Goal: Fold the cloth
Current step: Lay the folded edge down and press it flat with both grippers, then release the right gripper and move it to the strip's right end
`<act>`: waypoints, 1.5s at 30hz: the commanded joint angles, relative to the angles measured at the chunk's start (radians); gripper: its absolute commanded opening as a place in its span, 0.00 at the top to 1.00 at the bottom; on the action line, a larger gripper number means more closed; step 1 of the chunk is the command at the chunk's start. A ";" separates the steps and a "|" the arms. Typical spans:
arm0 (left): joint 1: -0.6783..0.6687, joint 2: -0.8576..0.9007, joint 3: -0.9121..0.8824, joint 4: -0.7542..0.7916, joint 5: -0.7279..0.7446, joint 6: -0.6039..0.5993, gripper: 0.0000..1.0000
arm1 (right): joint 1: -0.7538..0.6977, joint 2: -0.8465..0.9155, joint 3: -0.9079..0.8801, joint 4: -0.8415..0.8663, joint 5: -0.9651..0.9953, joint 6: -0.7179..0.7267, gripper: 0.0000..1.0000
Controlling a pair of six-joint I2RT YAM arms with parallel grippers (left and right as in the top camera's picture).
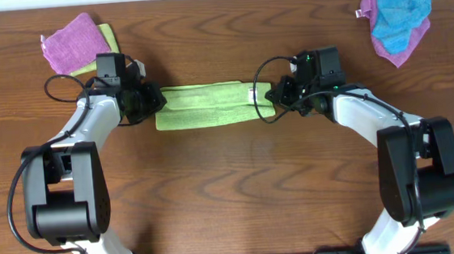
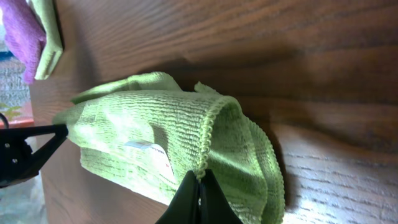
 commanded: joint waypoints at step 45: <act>-0.266 0.011 0.310 -0.380 -0.653 0.295 0.94 | -0.125 -0.189 0.056 -0.350 0.092 -0.333 0.45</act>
